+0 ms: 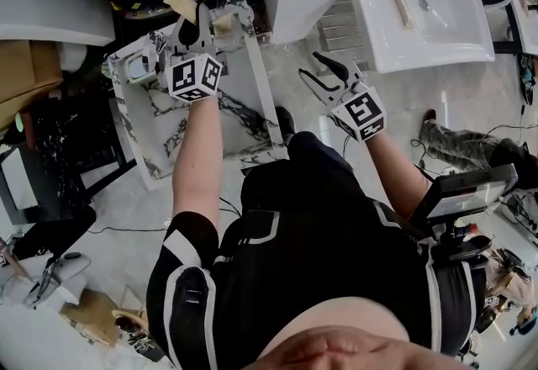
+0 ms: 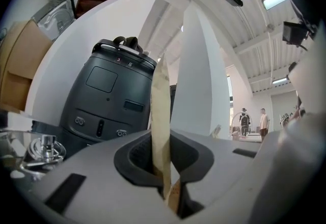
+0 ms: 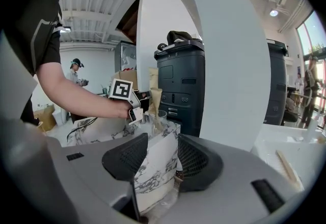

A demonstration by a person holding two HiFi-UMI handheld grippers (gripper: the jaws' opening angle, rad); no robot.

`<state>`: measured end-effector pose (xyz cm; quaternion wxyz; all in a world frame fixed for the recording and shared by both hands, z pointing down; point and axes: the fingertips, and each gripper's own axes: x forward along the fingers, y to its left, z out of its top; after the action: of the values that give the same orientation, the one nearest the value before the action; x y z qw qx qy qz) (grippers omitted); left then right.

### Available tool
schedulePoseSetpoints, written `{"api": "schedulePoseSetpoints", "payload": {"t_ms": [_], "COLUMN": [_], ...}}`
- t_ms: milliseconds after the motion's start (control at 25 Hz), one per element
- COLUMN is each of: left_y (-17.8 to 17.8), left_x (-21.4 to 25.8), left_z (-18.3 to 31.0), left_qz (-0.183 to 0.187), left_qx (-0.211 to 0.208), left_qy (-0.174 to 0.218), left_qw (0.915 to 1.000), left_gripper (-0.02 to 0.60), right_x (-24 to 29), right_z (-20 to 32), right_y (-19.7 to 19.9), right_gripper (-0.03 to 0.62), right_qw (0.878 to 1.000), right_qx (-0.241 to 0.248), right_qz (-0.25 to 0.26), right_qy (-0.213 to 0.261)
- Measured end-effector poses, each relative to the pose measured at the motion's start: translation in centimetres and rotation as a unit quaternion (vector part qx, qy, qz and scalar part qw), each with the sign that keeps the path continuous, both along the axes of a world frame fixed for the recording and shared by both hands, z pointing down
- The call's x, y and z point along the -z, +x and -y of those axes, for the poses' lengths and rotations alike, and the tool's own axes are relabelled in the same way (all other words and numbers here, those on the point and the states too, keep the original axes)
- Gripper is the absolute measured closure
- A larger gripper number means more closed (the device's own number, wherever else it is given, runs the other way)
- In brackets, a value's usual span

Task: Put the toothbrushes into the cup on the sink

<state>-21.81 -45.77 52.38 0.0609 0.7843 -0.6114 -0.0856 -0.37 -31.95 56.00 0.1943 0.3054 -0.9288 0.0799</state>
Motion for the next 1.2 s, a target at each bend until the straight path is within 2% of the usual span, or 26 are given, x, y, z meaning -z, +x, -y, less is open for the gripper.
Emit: {"api": "schedulePoseSetpoints", "payload": {"t_ms": [400, 560, 720, 920, 1040, 1200], "left_y": [-0.1, 0.2, -0.5, 0.1, 0.2, 0.3], "left_x": [0.0, 0.3, 0.5, 0.2, 0.2, -0.9], "left_z": [0.6, 1.2, 1.0, 0.8, 1.0, 0.1], "left_qz": [-0.008, 0.016, -0.009, -0.016, -0.005, 0.031], "left_qx": [-0.005, -0.016, -0.011, -0.021, -0.025, -0.025], "left_qy": [0.012, 0.016, 0.023, 0.029, 0.026, 0.003], "left_qw": [0.9999, 0.9996, 0.9996, 0.9992, 0.9993, 0.9992], "left_gripper": [0.538, 0.544, 0.545, 0.549, 0.549, 0.548], "right_x": [-0.6, -1.1, -1.2, -1.3, -1.3, -1.3], "right_z": [-0.4, -0.9, -1.4, -1.7, -1.3, -1.4], "right_y": [0.4, 0.0, -0.4, -0.7, -0.6, -0.6], "right_gripper": [0.398, 0.398, 0.398, 0.398, 0.398, 0.398], "right_qw": [1.0, 1.0, 1.0, 0.999, 0.999, 0.999], "right_qx": [0.006, 0.016, 0.024, 0.035, 0.037, 0.036], "right_qz": [-0.003, -0.008, -0.003, -0.003, -0.002, -0.003], "right_qy": [-0.007, -0.018, -0.017, -0.017, -0.017, -0.016]}}
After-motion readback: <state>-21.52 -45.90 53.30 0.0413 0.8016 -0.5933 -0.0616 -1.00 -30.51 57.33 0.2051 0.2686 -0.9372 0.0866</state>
